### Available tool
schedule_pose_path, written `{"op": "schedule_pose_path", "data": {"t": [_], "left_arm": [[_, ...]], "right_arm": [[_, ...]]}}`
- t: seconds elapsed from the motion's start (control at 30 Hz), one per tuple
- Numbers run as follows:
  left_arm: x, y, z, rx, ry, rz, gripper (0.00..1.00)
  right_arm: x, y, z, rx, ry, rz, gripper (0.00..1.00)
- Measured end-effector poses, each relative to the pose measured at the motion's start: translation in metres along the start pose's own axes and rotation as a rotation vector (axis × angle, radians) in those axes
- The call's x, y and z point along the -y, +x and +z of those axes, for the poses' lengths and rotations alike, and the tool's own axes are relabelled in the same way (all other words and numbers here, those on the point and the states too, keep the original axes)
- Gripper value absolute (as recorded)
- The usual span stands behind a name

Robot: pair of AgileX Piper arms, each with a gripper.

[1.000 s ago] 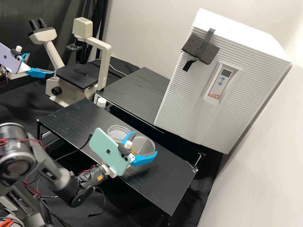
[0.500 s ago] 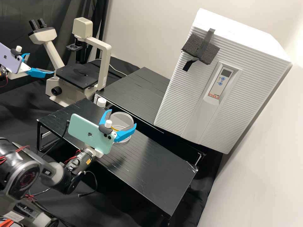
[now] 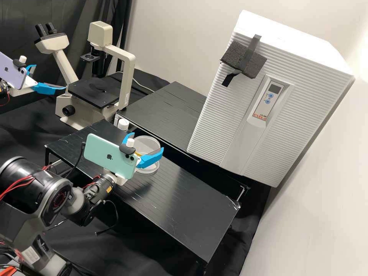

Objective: Close the petri dish lid.

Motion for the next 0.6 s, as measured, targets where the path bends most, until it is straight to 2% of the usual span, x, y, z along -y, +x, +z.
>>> {"op": "schedule_pose_path", "data": {"t": [0.13, 0.27, 0.43, 0.6], "left_arm": [[0.000, 0.000, 0.000, 0.000, 0.000, 0.000, 1.00], [0.000, 0.000, 0.000, 0.000, 0.000, 0.000, 1.00], [0.000, 0.000, 0.000, 0.000, 0.000, 0.000, 1.00], [0.000, 0.000, 0.000, 0.000, 0.000, 0.000, 1.00]], "right_arm": [[0.004, 0.001, 0.003, 0.021, 0.006, -0.012, 0.00], [0.009, 0.004, 0.007, 0.049, -0.013, -0.026, 0.00], [0.016, 0.009, 0.014, 0.086, -0.016, -0.051, 0.00], [0.018, 0.011, 0.016, 0.086, -0.021, -0.049, 0.00]]}}
